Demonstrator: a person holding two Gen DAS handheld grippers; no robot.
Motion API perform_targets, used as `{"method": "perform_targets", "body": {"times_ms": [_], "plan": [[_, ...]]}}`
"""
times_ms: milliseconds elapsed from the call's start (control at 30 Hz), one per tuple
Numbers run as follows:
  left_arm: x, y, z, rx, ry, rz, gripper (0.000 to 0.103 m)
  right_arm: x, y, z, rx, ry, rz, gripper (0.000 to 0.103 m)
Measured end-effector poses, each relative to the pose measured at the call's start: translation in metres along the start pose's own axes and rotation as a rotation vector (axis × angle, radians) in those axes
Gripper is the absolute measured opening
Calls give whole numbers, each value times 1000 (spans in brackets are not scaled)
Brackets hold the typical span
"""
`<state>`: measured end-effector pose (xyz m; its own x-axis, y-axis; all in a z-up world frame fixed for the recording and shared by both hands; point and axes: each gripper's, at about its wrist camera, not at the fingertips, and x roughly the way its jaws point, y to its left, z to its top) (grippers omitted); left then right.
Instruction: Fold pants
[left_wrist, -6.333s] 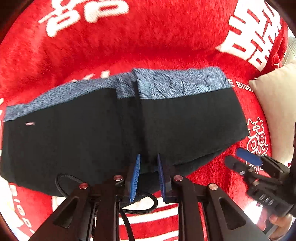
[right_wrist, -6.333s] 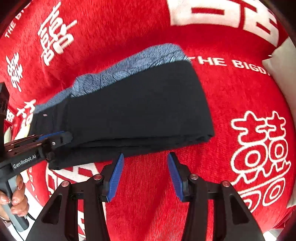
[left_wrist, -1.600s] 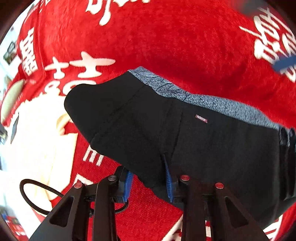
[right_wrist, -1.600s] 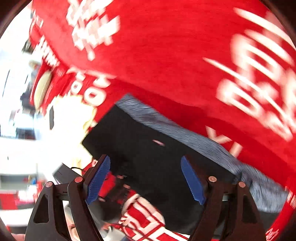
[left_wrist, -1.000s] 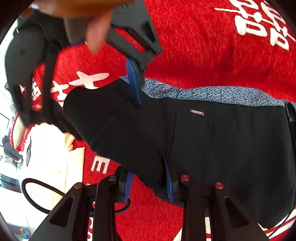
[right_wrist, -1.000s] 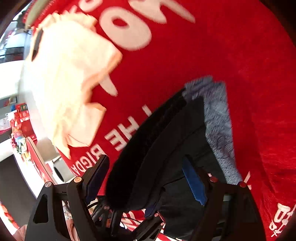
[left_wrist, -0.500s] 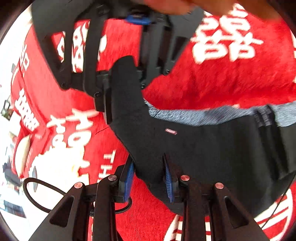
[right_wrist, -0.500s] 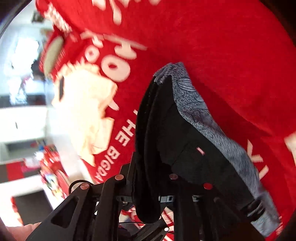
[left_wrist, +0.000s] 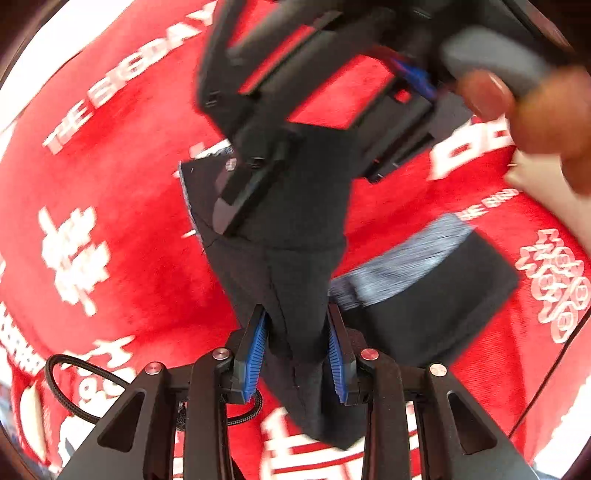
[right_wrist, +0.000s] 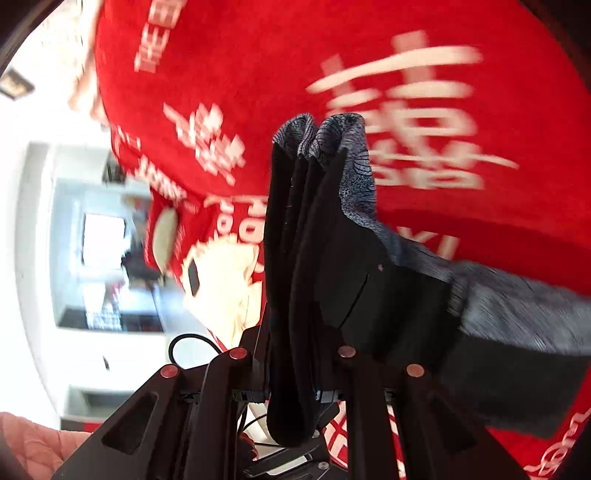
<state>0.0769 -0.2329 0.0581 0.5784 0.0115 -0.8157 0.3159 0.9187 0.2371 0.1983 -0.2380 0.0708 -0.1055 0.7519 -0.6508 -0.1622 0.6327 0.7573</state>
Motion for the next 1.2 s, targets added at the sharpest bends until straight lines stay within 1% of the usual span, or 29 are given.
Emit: {"method": "perform_targets", "body": {"times_ms": [67,100,167,267,400,500,567,633,700,733,767,800,833,867,933,1033,1133,1200], "plan": [[2,-26,11,27,4,-38,32,-23,-21,-14,38,-46,13,17],[2,-35,15,39,5,-48,32,-38,-39,-24,74,-79,27,17],[7,-66,24,79,13,-70,32,-64,-68,-37,121,-119,43,17],[16,-116,33,129,44,-108,32,-91,-106,-59,173,-168,50,17],[34,-157,34,179,81,-123,32,-108,-153,-83,254,-218,71,17],[55,-186,29,225,119,-134,32,-110,-190,-97,315,-248,94,17],[66,-199,23,241,150,-136,32,-112,-212,-108,348,-251,92,17],[81,-212,15,259,188,-130,32,-101,-235,-116,384,-246,93,17],[89,-218,10,270,206,-120,32,-92,-255,-125,422,-249,103,17],[90,-220,8,277,208,-117,36,-89,-261,-129,437,-253,107,17],[91,-221,7,280,206,-121,45,-86,-268,-133,449,-263,117,18],[90,-221,7,272,211,-146,54,-86,-271,-135,457,-272,132,18],[91,-220,7,260,222,-158,68,-83,-272,-135,462,-281,144,18],[91,-218,7,246,230,-164,70,-85,-274,-137,461,-287,147,18],[92,-210,8,219,257,-168,70,-83,-272,-134,453,-287,137,18],[92,-193,11,165,290,-165,70,-84,-261,-128,430,-275,96,20],[88,-174,17,98,311,-193,70,-85,-252,-126,408,-261,46,20],[84,-164,19,71,317,-206,70,-83,-247,-125,401,-254,7,21]]}}
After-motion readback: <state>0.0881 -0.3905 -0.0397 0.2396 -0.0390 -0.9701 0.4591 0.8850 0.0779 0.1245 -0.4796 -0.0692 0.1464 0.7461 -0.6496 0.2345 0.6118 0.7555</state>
